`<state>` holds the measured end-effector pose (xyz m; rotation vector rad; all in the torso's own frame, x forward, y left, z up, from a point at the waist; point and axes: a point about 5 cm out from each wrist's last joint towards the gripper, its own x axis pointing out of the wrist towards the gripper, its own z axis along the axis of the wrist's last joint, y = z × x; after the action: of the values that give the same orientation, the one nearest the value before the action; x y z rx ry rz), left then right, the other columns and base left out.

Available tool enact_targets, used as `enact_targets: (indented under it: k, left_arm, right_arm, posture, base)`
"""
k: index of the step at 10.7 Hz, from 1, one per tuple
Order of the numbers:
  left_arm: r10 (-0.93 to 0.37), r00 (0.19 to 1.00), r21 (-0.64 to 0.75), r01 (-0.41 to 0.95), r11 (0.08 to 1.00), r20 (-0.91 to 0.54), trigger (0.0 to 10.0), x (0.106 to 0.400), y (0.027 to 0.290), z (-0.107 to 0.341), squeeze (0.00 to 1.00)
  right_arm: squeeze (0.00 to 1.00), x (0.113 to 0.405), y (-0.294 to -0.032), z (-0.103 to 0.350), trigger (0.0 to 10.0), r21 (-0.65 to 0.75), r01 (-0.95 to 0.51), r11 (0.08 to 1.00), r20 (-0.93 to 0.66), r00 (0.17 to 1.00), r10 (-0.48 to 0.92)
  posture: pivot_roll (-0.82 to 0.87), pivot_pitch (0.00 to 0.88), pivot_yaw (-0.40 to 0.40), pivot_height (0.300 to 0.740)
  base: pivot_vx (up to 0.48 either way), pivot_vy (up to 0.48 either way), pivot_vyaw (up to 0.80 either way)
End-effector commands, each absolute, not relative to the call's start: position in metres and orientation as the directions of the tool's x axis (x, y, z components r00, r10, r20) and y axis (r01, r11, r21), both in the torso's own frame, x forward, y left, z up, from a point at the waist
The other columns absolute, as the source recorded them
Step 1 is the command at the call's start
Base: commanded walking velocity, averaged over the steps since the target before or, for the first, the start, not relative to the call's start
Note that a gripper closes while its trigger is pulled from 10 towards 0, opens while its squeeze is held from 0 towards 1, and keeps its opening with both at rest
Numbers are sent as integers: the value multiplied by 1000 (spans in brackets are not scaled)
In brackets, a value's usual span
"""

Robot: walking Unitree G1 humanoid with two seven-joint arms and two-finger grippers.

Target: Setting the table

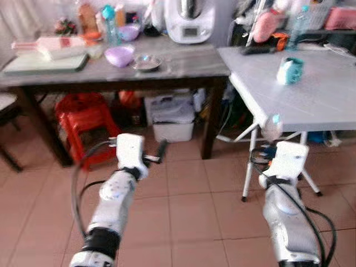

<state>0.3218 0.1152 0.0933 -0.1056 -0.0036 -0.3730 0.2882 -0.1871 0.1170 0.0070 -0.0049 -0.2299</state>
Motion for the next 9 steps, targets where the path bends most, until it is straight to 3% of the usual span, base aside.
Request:
enact_targets:
  k: [1,5,9]
  left_arm:
    - [-376,926,-106,376,920,26,10000,321,116,95,0]
    - [-392,920,-122,392,912,27,10000,320,113,95,0]
    - [-405,914,-133,404,905,20,10000,319,109,93,0]
  right_arm:
    - [0,290,-186,124,10000,12,221,975,42,974,-222]
    - [0,289,-186,124,10000,18,217,976,45,975,-218]
    - [0,289,-186,126,10000,17,215,976,52,975,-216]
  posture:
    - [-21,0,10,740]
    - [-26,0,13,740]
    - [-28,0,14,740]
  base:
    - [364,0,519]
    - [382,0,513]
    - [392,0,0]
